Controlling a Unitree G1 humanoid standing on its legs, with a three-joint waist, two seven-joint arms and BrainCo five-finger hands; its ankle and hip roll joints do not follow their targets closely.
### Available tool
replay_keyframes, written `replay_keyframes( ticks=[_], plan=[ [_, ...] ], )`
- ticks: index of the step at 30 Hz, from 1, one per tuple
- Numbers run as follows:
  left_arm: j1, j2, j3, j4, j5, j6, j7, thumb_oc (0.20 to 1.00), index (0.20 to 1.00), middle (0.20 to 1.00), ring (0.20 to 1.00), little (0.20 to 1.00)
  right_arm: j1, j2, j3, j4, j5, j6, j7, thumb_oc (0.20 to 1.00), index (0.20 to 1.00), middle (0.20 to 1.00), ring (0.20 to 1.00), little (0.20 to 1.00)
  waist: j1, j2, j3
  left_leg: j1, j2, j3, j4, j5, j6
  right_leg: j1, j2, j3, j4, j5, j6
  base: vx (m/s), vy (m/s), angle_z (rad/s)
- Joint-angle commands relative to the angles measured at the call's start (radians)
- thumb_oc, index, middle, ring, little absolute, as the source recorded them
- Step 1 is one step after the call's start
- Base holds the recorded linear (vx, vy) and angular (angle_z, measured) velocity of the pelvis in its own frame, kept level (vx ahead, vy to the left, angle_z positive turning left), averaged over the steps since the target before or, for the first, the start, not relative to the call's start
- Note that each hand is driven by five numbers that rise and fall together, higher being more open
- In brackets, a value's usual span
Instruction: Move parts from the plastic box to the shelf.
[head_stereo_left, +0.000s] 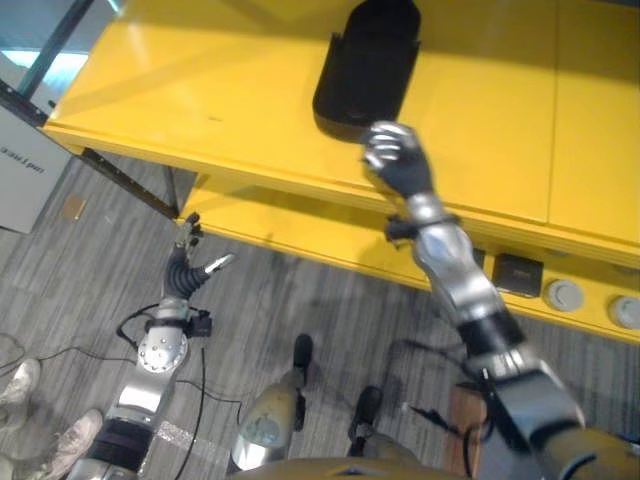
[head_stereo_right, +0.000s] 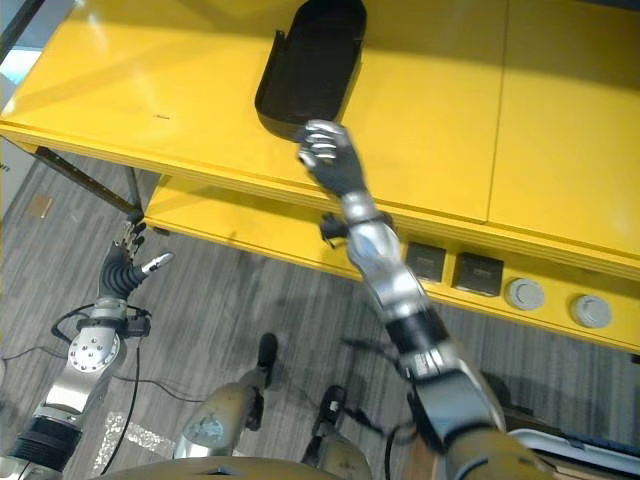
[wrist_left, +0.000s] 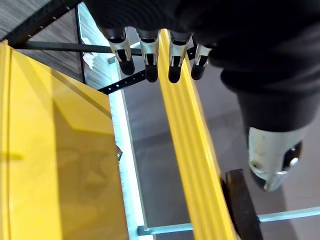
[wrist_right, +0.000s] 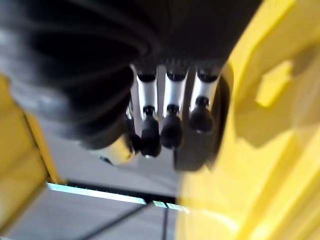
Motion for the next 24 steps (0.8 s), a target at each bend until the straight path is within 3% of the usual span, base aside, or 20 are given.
replay_keyframes(
  ticks=[1,4,6,9,11,13,14,15,17,19,21,22,23,24],
  plan=[
    [0.014,0.013,0.050,-0.032,0.033,-0.026,-0.014,1.000,1.000,1.000,1.000,1.000,0.088,-0.027,-0.091,-0.129,0.033,-0.112,0.010,1.000,1.000,1.000,1.000,1.000,-0.091,-0.041,-0.064,0.143,0.051,0.079,0.059,-0.250,-0.064,-0.070,-0.062,0.114,0.082,-0.022,0.142,0.01,0.080,-0.33],
    [0.064,-0.002,0.099,-0.028,0.023,-0.019,-0.026,1.000,1.000,1.000,1.000,1.000,0.278,0.007,-0.201,-0.189,0.067,-0.126,0.043,1.000,1.000,1.000,1.000,1.000,-0.153,-0.064,-0.087,0.195,0.060,0.143,0.082,-0.281,-0.058,-0.055,-0.046,0.178,0.101,-0.020,0.150,0.00,0.066,-0.61],
    [0.079,-0.008,0.112,-0.031,0.021,-0.012,-0.034,1.000,1.000,1.000,1.000,1.000,0.333,0.011,-0.232,-0.187,0.065,-0.122,0.052,1.000,1.000,1.000,1.000,1.000,-0.167,-0.071,-0.093,0.211,0.064,0.173,0.087,-0.286,-0.058,-0.058,-0.039,0.205,0.104,-0.014,0.150,0.00,0.028,-1.16],
    [0.149,-0.017,0.164,-0.046,0.053,0.002,-0.087,1.000,1.000,1.000,1.000,1.000,0.534,0.045,-0.358,-0.138,0.075,-0.100,0.099,1.000,1.000,1.000,1.000,1.000,-0.239,-0.085,-0.119,0.279,0.085,0.276,0.090,-0.306,-0.055,-0.058,-0.010,0.283,0.122,-0.002,0.150,-0.01,0.033,-0.99],
    [0.160,-0.014,0.172,-0.051,0.063,0.004,-0.100,1.000,1.000,1.000,1.000,1.000,0.560,0.053,-0.375,-0.124,0.061,-0.093,0.100,1.000,1.000,1.000,1.000,1.000,-0.252,-0.087,-0.122,0.293,0.090,0.300,0.087,-0.308,-0.052,-0.065,-0.002,0.303,0.126,0.000,0.150,-0.03,0.012,-0.92],
    [0.173,-0.012,0.177,-0.054,0.079,0.013,-0.121,1.000,1.000,1.000,1.000,1.000,0.616,0.073,-0.403,-0.094,0.026,-0.081,0.100,1.000,1.000,1.000,1.000,1.000,-0.298,-0.082,-0.117,0.332,0.098,0.369,0.083,-0.320,-0.040,-0.088,0.018,0.340,0.162,-0.003,0.150,-0.08,0.015,-0.53],
    [0.174,-0.012,0.177,-0.054,0.079,0.013,-0.121,1.000,1.000,1.000,1.000,1.000,0.617,0.073,-0.403,-0.095,0.026,-0.080,0.100,1.000,1.000,1.000,1.000,1.000,-0.294,-0.082,-0.117,0.334,0.098,0.372,0.082,-0.320,-0.040,-0.089,0.019,0.343,0.164,-0.004,0.150,-0.14,-0.001,-0.97],
    [0.160,-0.010,0.172,-0.052,0.084,0.016,-0.121,1.000,1.000,1.000,1.000,1.000,0.622,0.083,-0.413,-0.085,0.004,-0.078,0.088,1.000,1.000,1.000,1.000,1.000,-0.330,-0.080,-0.096,0.353,0.100,0.419,0.081,-0.324,-0.030,-0.133,0.034,0.354,0.223,0.014,0.150,-0.13,0.004,-0.86],
    [0.154,-0.007,0.170,-0.051,0.087,0.013,-0.120,1.000,1.000,1.000,1.000,1.000,0.623,0.091,-0.413,-0.085,-0.009,-0.077,0.079,1.000,1.000,1.000,1.000,1.000,-0.334,-0.072,-0.091,0.376,0.094,0.431,0.077,-0.354,-0.024,-0.133,0.035,0.352,0.234,-0.017,0.150,-0.03,0.081,-0.73],
    [0.144,-0.020,0.164,-0.045,0.082,0.010,-0.110,1.000,1.000,1.000,1.000,1.000,0.630,0.102,-0.419,-0.090,-0.048,-0.079,0.050,1.000,1.000,1.000,1.000,1.000,-0.366,-0.071,-0.080,0.408,0.078,0.505,0.079,-0.363,-0.011,-0.161,0.035,0.336,0.255,-0.003,0.150,-0.07,0.029,-0.87],
    [0.138,-0.025,0.164,-0.045,0.078,0.012,-0.106,1.000,1.000,1.000,1.000,1.000,0.626,0.099,-0.417,-0.096,-0.060,-0.077,0.045,1.000,1.000,1.000,1.000,1.000,-0.367,-0.068,-0.077,0.416,0.072,0.526,0.085,-0.369,-0.006,-0.170,0.032,0.325,0.258,-0.006,0.150,-0.07,-0.033,-0.95],
    [0.132,-0.038,0.164,-0.046,0.069,0.014,-0.101,1.000,1.000,1.000,1.000,1.000,0.637,0.096,-0.418,-0.102,-0.066,-0.077,0.048,1.000,1.000,1.000,1.000,1.000,-0.379,-0.071,-0.072,0.429,0.064,0.567,0.099,-0.376,0.003,-0.196,0.030,0.277,0.300,0.008,0.150,-0.07,-0.051,-0.70],
    [0.131,-0.039,0.164,-0.045,0.069,0.013,-0.101,1.000,1.000,1.000,1.000,1.000,0.637,0.096,-0.419,-0.103,-0.065,-0.076,0.049,1.000,1.000,1.000,1.000,1.000,-0.377,-0.071,-0.073,0.428,0.063,0.570,0.101,-0.378,0.003,-0.202,0.031,0.279,0.308,0.005,0.150,-0.12,-0.069,-0.74],
    [0.123,-0.040,0.165,-0.040,0.065,0.018,-0.093,1.000,1.000,1.000,1.000,1.000,0.633,0.093,-0.415,-0.099,-0.069,-0.074,0.042,1.000,1.000,1.000,1.000,1.000,-0.371,-0.064,-0.060,0.430,0.066,0.594,0.112,-0.376,0.009,-0.227,-0.001,0.204,0.362,-0.001,0.150,-0.12,-0.031,-1.01]
  ],
)
